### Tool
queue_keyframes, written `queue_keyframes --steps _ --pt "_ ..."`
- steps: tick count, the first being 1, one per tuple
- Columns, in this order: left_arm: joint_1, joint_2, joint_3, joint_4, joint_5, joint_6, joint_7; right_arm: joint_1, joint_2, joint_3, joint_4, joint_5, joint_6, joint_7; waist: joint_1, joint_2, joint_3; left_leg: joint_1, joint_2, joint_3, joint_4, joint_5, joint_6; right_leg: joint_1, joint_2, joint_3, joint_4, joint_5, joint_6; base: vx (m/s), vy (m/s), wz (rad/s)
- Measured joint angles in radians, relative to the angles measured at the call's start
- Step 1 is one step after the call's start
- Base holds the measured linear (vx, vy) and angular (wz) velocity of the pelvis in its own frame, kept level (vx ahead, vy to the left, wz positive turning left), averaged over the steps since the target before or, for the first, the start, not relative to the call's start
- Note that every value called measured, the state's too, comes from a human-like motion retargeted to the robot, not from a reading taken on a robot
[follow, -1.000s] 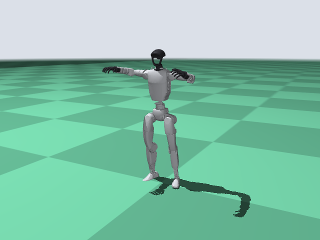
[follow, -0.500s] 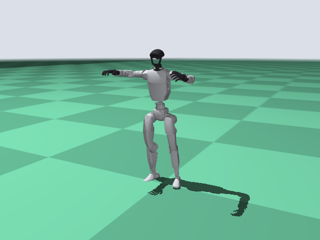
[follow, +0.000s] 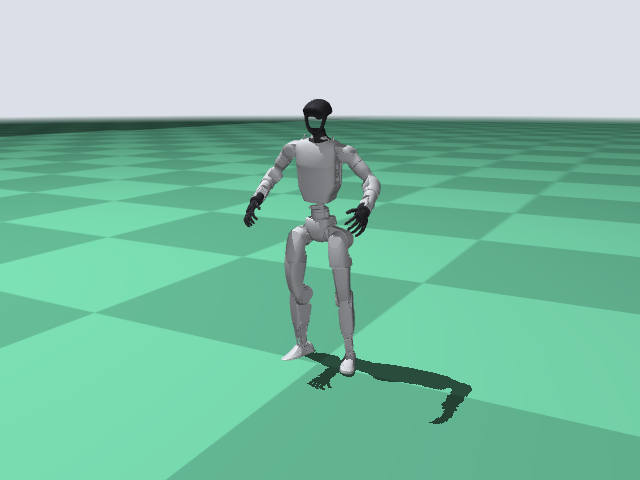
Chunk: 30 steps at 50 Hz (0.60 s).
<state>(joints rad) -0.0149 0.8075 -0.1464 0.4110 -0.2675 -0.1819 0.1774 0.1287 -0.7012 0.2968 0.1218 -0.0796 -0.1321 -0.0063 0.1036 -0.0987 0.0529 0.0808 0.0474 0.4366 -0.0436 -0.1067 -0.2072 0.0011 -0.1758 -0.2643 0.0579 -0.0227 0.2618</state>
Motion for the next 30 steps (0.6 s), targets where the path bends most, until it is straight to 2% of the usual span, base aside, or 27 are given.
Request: queue_keyframes --steps 5,10,15,19,25,28,30 --pt "-0.143 -0.028 -0.002 0.147 -0.011 0.007 0.153 -0.056 0.053 0.075 0.019 0.035 0.002 -0.057 -0.017 -0.016 0.022 0.011 -0.014 -0.008 0.006 -0.013 0.009 -0.004 -0.023 0.008 0.045 -0.008 -0.001 0.0 0.13 0.06" --pt "-0.355 -0.088 0.05 0.296 0.021 0.015 0.336 -0.094 0.095 0.123 0.014 0.049 -0.011 -0.09 -0.037 -0.016 0.061 0.021 0.008 -0.01 0.007 -0.011 0.007 -0.041 -0.006 0.04 0.121 0.0 -0.028 -0.01 0.04 0.01" --pt "-0.529 -0.153 0.064 0.312 0.079 0.044 0.448 -0.102 0.135 0.157 0.019 0.052 -0.007 -0.097 -0.067 -0.009 0.086 0.024 0.03 -0.02 0.007 -0.008 0.008 -0.084 0.012 0.071 0.144 0.005 -0.033 0.0 0.0 0.0" --pt "-0.634 -0.15 -0.069 0.21 0.208 0.009 0.4 -0.127 0.143 0.205 0.035 0.039 -0.022 -0.067 -0.091 -0.007 0.093 0.021 0.032 -0.034 0.006 -0.005 0.004 -0.099 0.003 0.056 0.088 0.017 -0.02 0.05 -0.03 0.15" --pt "-0.771 -0.028 -0.285 0.032 0.332 -0.124 0.084 -0.163 0.131 0.275 0.035 0.014 -0.058 0.053 -0.116 -0.009 0.065 0.008 0.034 -0.039 0.01 -0.005 -0.01 -0.1 -0.006 0.001 -0.009 0.076 0.0 0.09 -0.12 0.05" --pt "-0.806 0.036 -0.288 0.053 0.3 -0.13 0.025 -0.173 0.127 0.273 0.027 0.021 -0.058 0.081 -0.116 0.0 0.046 0.003 0.044 -0.026 0.017 -0.003 -0.012 -0.101 0.004 -0.007 -0.031 0.096 0.0 0.12 -0.2 -0.21" --pt "-0.809 0.066 -0.248 0.115 0.27 -0.11 0.071 -0.172 0.125 0.257 0.023 0.025 -0.054 0.068 -0.113 0.009 0.038 0.004 0.05 -0.015 0.022 0.0 -0.01 -0.1 0.012 -0.006 -0.037 0.102 0.0 0.13 -0.21 -0.27"
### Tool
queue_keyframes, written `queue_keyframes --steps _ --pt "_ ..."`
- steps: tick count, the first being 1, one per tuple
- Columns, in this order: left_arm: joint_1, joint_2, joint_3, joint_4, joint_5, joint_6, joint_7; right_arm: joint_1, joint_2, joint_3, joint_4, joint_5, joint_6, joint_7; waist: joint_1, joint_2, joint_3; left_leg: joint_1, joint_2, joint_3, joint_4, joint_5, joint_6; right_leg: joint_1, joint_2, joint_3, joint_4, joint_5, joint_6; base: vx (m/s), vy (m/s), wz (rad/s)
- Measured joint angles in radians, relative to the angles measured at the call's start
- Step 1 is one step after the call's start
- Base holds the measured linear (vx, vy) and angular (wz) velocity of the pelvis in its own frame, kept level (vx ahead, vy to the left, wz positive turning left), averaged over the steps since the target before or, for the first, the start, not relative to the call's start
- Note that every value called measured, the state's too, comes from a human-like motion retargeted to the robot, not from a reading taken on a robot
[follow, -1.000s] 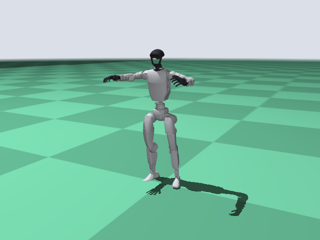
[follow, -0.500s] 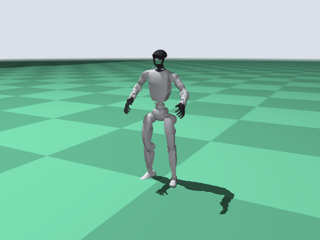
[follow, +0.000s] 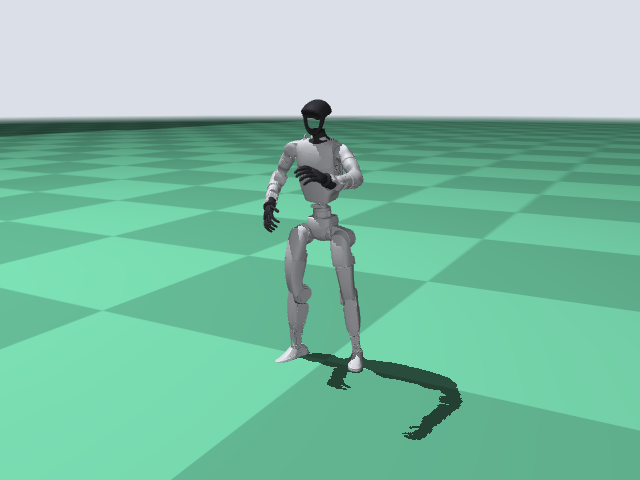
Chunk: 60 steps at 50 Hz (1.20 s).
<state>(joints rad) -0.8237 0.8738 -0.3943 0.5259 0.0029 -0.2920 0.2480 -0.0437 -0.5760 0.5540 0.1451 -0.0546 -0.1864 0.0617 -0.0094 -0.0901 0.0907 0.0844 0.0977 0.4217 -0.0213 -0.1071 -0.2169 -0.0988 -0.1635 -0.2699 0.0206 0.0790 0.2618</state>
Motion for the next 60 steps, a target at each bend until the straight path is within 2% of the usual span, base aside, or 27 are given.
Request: queue_keyframes --steps 8,10,13,18,20,21,24,29,32,35,37,40,45,49,50,53,55,60 --pt "-0.004 -0.032 0.389 0.293 -0.299 0.134 0.49 0.058 0.006 -0.129 0.014 0.003 0.072 -0.177 0.036 0.034 0.003 -0.003 0.011 0.019 0.084 0.019 0.05 0.023 -0.002 0.022 0.017 -0.026 0.0 0.14 -0.19 -0.12" --pt "-0.002 -0.035 0.441 0.32 -0.336 0.148 0.563 0.081 0.007 -0.157 0.024 0.013 0.085 -0.217 0.048 0.038 0.008 -0.016 0.009 0.012 0.12 0.022 0.063 0.032 -0.012 0.021 0.027 -0.038 0.0 0.14 -0.14 0.15" --pt "0.056 -0.006 0.381 0.327 -0.303 0.127 0.487 0.108 -0.004 -0.171 0.042 0.037 0.078 -0.233 0.065 0.042 0.012 -0.043 0.004 -0.006 0.166 0.024 0.074 0.044 -0.03 0.012 0.044 -0.055 0.0 0.12 -0.1 0.24" --pt "0.215 0.131 0.152 0.195 -0.128 0.003 0.053 0.127 -0.044 -0.133 0.056 0.043 0.027 -0.12 0.084 0.039 0.0 -0.076 -0.013 -0.033 0.152 0.03 0.069 0.06 -0.048 -0.008 0.066 -0.08 0.0 0.11 -0.04 0.23" --pt "0.26 0.18 0.109 0.137 -0.059 -0.029 -0.082 0.123 -0.061 -0.113 0.054 0.029 0.009 -0.058 0.085 0.039 -0.007 -0.078 -0.019 -0.04 0.114 0.037 0.061 0.066 -0.047 -0.014 0.072 -0.088 0.0 0.1 0.0 0.12" --pt "0.273 0.191 0.107 0.132 -0.034 -0.032 -0.104 0.117 -0.067 -0.104 0.052 0.023 0.003 -0.041 0.085 0.041 -0.008 -0.077 -0.021 -0.043 0.092 0.041 0.056 0.068 -0.045 -0.015 0.074 -0.091 0.0 0.09 0.02 0.05" --pt "0.29 0.191 0.14 0.195 -0.018 -0.006 -0.053 0.101 -0.073 -0.088 0.049 0.017 -0.006 -0.037 0.083 0.047 -0.011 -0.07 -0.019 -0.046 0.032 0.053 0.045 0.076 -0.033 -0.015 0.077 -0.098 0.0 0.08 0.03 -0.06" --pt "0.169 0.122 0.322 0.429 -0.248 0.091 0.272 0.086 -0.05 -0.103 0.054 0.036 0.033 -0.134 0.087 0.054 -0.008 -0.052 -0.007 -0.034 -0.037 0.071 0.039 0.082 -0.006 -0.003 0.069 -0.097 0.0 0.06 0.04 -0.2" --pt "0.042 0.104 0.415 0.494 -0.371 0.146 0.466 0.096 -0.02 -0.127 0.061 0.052 0.07 -0.208 0.099 0.05 -0.009 -0.045 0.002 -0.021 -0.055 0.074 0.039 0.081 0.009 0.007 0.057 -0.09 0.0 0.03 0.06 -0.24" --pt "-0.061 0.086 0.412 0.476 -0.381 0.172 0.546 0.108 0.011 -0.14 0.073 0.071 0.088 -0.244 0.112 0.039 -0.01 -0.042 0.006 -0.011 -0.06 0.072 0.035 0.081 0.018 0.012 0.045 -0.082 0.0 0.02 0.09 -0.13" --pt "-0.097 0.067 0.34 0.417 -0.314 0.169 0.492 0.114 0.028 -0.134 0.083 0.082 0.086 -0.23 0.119 0.029 -0.013 -0.044 0.005 -0.01 -0.056 0.068 0.032 0.082 0.017 0.01 0.04 -0.079 0.0 0.02 0.14 0.02" --pt "-0.122 0.044 0.173 0.286 -0.173 0.135 0.305 0.115 0.046 -0.105 0.097 0.095 0.073 -0.168 0.118 0.01 -0.018 -0.048 -0.005 -0.019 -0.047 0.059 0.03 0.085 0.004 0.001 0.04 -0.076 0.0 0.02 0.2 0.18" --pt "-0.164 0.033 -0.164 0.022 -0.057 0.015 -0.079 0.079 0.059 -0.026 0.096 0.105 0.05 -0.032 0.078 -0.023 -0.023 -0.048 -0.039 -0.046 -0.037 0.046 0.031 0.091 -0.041 -0.022 0.071 -0.075 0.0 0.03 0.24 0.26" --pt "-0.166 -0.001 -0.311 -0.086 0.01 -0.038 -0.263 0.05 0.088 0.018 0.077 0.092 0.026 0.05 0.049 -0.051 -0.04 -0.073 -0.038 -0.034 0.013 0.017 0.026 0.062 -0.058 -0.026 0.116 -0.075 -0.01 0.01 0.17 -0.06" --pt "-0.148 -0.015 -0.319 -0.088 0.048 -0.046 -0.279 0.049 0.102 0.028 0.073 0.091 0.01 0.063 0.04 -0.064 -0.051 -0.1 -0.034 -0.024 0.063 -0.01 0.026 0.045 -0.069 -0.029 0.14 -0.082 -0.009 0.01 0.14 -0.22" --pt "-0.05 -0.073 -0.239 -0.047 0.067 -0.019 -0.203 0.033 0.123 0.029 0.065 0.067 0.007 0.044 0.047 -0.076 -0.053 -0.099 -0.036 -0.003 0.065 -0.019 0.03 0.03 -0.071 -0.011 0.142 -0.075 -0.007 -0.01 0.13 -0.45" --pt "0.022 -0.117 -0.136 -0.013 0.02 0.02 -0.107 0.015 0.119 0.012 0.057 0.039 0.033 0.016 0.074 -0.066 -0.028 -0.045 -0.05 0.01 -0.026 0.019 0.028 0.045 -0.056 0.012 0.108 -0.056 -0.004 -0.03 0.11 -0.67" --pt "0.213 -0.213 0.135 0.056 -0.06 0.093 0.124 0.024 0.12 -0.015 0.044 0.013 0.048 -0.045 0.133 -0.072 -0.001 -0.027 -0.051 0.067 -0.034 0.008 0.026 0.044 -0.046 0.051 0.076 -0.057 0.0 -0.03 0.05 -0.61"
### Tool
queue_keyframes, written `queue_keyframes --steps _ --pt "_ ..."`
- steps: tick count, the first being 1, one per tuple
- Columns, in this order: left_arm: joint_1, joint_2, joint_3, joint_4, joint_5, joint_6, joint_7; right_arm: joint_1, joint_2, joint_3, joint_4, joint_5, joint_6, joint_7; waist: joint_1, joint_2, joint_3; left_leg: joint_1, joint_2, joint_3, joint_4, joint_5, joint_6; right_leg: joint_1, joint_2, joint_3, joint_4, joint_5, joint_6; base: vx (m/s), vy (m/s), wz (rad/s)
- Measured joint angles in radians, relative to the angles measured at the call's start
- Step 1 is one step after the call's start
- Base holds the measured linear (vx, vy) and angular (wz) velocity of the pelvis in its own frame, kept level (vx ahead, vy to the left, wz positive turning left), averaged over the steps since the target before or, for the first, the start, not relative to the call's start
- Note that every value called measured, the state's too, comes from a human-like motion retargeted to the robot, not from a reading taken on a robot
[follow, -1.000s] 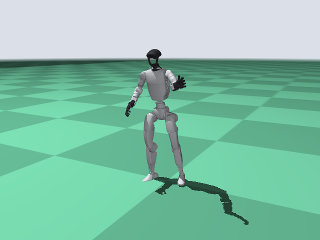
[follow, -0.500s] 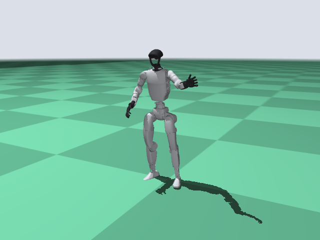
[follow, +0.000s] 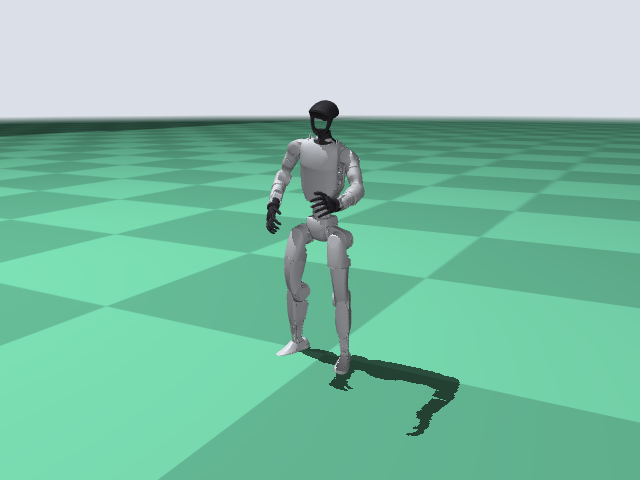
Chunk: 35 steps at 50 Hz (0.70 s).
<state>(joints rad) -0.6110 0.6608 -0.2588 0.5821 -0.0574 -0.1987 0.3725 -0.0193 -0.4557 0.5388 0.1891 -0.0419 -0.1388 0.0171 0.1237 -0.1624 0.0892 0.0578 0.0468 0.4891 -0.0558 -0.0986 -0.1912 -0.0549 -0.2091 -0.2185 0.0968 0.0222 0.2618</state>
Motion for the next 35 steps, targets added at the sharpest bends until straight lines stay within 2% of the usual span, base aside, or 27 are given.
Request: queue_keyframes --steps 4,8,14,22,25,30,35 --pt "0.109 -0.053 0.163 0.045 -0.114 0.033 0.145 0.019 -0.001 -0.015 0.011 0.011 0.018 -0.045 0.043 -0.001 0.019 0.006 -0.003 0.029 -0.005 -0.006 -0.004 -0.001 0.004 0.022 -0.022 0.002 0.0 -0.02 0.02 -0.37" --pt "0.19 -0.081 0.273 0.101 -0.204 0.034 0.225 0.041 -0.004 -0.024 0.025 0.014 0.025 -0.069 0.075 0.0 0.033 0.01 -0.007 0.036 -0.011 -0.009 -0.007 0.002 0.003 0.027 -0.034 0.007 0.0 0.0 0.01 -0.05" --pt "0.247 -0.101 0.364 0.136 -0.275 0.018 0.297 0.061 -0.009 -0.019 0.029 0.006 0.024 -0.082 0.103 -0.001 0.04 0.008 -0.014 0.012 -0.02 -0.006 -0.009 0.014 -0.004 0.0 -0.039 0.01 0.0 0.01 0.02 0.18" --pt "0.213 -0.115 0.457 0.05 -0.224 -0.037 0.382 0.031 -0.005 0.011 0.029 -0.019 -0.002 -0.091 0.107 -0.004 0.033 0.005 -0.026 -0.043 -0.026 -0.001 -0.013 0.027 -0.027 -0.051 -0.008 0.015 0.0 0.02 0.04 0.38" --pt "0.185 -0.105 0.48 0.015 -0.194 -0.043 0.417 0.015 -0.001 0.012 0.03 -0.018 -0.008 -0.102 0.098 0.003 0.033 0.008 -0.027 -0.06 -0.023 -0.001 -0.012 0.022 -0.037 -0.066 0.029 0.016 0.0 0.01 0.05 0.31" --pt "0.108 -0.059 0.478 0.013 -0.124 0.003 0.459 0.002 0.007 -0.004 0.024 -0.015 -0.011 -0.114 0.088 0.023 0.031 0.008 -0.008 -0.074 -0.02 0.001 -0.014 -0.013 -0.027 -0.088 0.087 0.004 0.0 0.0 -0.01 0.09" --pt "0.057 0.038 0.326 0.055 0.057 0.024 0.325 0.004 0.005 -0.005 0.018 -0.022 -0.039 -0.082 0.084 0.035 0.019 -0.003 0.013 -0.077 -0.019 0.008 -0.022 -0.038 0.002 -0.122 0.057 -0.008 0.0 0.0 -0.09 0.04"
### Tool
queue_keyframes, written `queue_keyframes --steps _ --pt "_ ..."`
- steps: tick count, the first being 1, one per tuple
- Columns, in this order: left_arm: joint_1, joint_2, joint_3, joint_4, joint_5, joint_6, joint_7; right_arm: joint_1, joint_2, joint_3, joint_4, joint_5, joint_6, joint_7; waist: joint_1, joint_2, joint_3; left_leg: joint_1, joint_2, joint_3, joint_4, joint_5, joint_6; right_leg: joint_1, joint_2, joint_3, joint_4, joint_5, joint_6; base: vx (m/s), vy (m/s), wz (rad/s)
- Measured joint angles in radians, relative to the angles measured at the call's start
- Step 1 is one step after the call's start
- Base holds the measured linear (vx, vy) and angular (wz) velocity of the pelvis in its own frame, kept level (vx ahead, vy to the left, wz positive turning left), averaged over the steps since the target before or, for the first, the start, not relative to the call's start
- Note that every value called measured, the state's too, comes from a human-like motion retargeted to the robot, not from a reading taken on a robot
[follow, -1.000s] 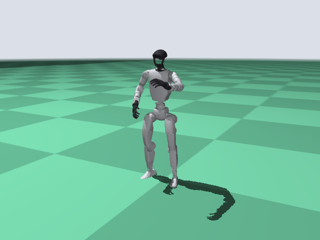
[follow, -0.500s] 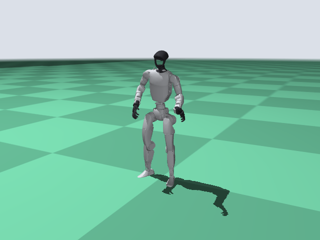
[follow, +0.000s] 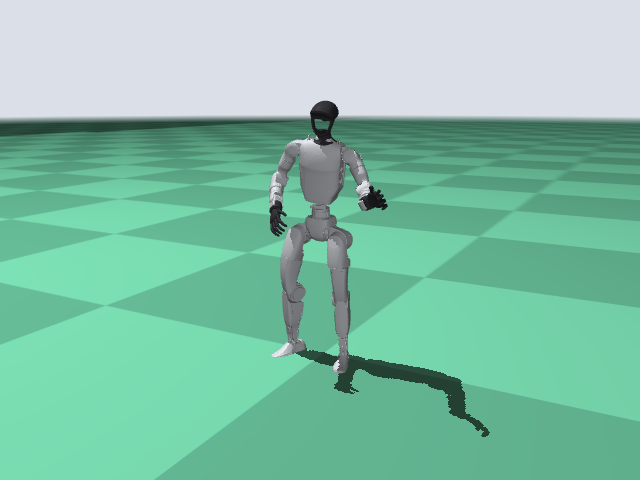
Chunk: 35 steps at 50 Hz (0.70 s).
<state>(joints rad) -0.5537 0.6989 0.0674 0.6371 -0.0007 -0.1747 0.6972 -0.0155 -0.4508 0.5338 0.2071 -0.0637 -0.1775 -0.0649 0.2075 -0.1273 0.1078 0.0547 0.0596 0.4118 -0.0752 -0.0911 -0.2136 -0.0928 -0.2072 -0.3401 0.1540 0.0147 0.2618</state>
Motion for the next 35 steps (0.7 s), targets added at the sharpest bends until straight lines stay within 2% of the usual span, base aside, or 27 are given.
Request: queue_keyframes --steps 6,9,12,17,20,23,27,30,32,35 --pt "0.003 0.212 -0.329 -0.044 0.304 -0.138 -0.337 0.0 -0.029 0.039 0.003 -0.023 -0.064 0.097 -0.029 -0.002 -0.024 -0.008 -0.016 -0.018 0.007 0.002 -0.001 0.02 -0.008 -0.031 -0.071 0.024 0.0 0.04 -0.06 0.17" --pt "0.014 0.289 -0.4 -0.09 0.381 -0.186 -0.433 0.005 -0.05 0.046 -0.006 -0.032 -0.082 0.139 -0.046 0.0 -0.034 -0.005 -0.028 -0.024 0.014 -0.001 0.002 0.036 -0.021 -0.036 -0.085 0.031 0.0 0.06 -0.03 0.12" --pt "0.036 0.292 -0.349 -0.065 0.352 -0.152 -0.365 0.013 -0.06 0.037 -0.016 -0.019 -0.079 0.121 -0.05 0.007 -0.039 0.002 -0.033 -0.021 0.019 -0.004 0.006 0.047 -0.027 -0.034 -0.087 0.03 0.0 0.06 -0.05 -0.05" --pt "0.002 0.189 -0.097 0.014 0.116 -0.004 -0.074 0.016 -0.052 0.001 -0.011 0.029 -0.016 0.036 -0.039 0.03 -0.039 0.019 -0.029 -0.009 0.022 -0.008 0.018 0.059 -0.024 -0.028 -0.085 0.018 0.0 0.05 -0.06 -0.12" --pt "-0.048 0.171 -0.004 0.004 0.043 0.057 0.048 0.015 -0.037 -0.021 -0.003 0.041 0.015 -0.006 -0.028 0.041 -0.044 0.025 -0.026 -0.01 0.026 -0.011 0.023 0.07 -0.02 -0.033 -0.09 0.011 0.0 0.06 -0.06 0.02" --pt "-0.053 0.242 -0.037 -0.025 0.068 0.03 -0.003 0.01 -0.033 -0.026 -0.003 0.052 0.011 -0.011 -0.016 0.047 -0.051 0.026 -0.024 -0.021 0.03 -0.013 0.026 0.086 -0.019 -0.047 -0.099 0.004 0.0 0.05 -0.05 0.2" --pt "-0.026 0.428 -0.166 -0.1 0.171 -0.108 -0.301 0.003 -0.041 -0.004 -0.012 0.064 -0.023 0.061 -0.004 0.047 -0.065 0.018 -0.023 -0.049 0.041 -0.014 0.026 0.103 -0.023 -0.078 -0.103 -0.003 -0.003 0.05 -0.03 0.38" --pt "-0.037 0.545 -0.229 -0.17 0.262 -0.17 -0.458 -0.004 -0.051 0.015 -0.022 0.066 -0.042 0.123 0.002 0.047 -0.074 0.009 -0.023 -0.075 0.048 -0.014 0.024 0.111 -0.027 -0.104 -0.096 -0.01 -0.007 0.04 -0.01 0.46" --pt "-0.059 0.576 -0.232 -0.18 0.292 -0.164 -0.448 -0.004 -0.052 0.028 -0.027 0.068 -0.051 0.131 0.007 0.045 -0.081 -0.003 -0.022 -0.089 0.065 -0.021 0.023 0.111 -0.034 -0.122 -0.082 -0.019 -0.011 0.03 0.0 0.49" --pt "-0.121 0.561 -0.192 -0.131 0.262 -0.113 -0.329 -0.003 -0.037 0.044 -0.024 0.089 -0.064 0.108 0.008 0.032 -0.096 -0.05 -0.02 -0.104 0.133 -0.051 0.021 0.094 -0.056 -0.153 -0.038 -0.043 -0.016 0.02 0.01 0.48"
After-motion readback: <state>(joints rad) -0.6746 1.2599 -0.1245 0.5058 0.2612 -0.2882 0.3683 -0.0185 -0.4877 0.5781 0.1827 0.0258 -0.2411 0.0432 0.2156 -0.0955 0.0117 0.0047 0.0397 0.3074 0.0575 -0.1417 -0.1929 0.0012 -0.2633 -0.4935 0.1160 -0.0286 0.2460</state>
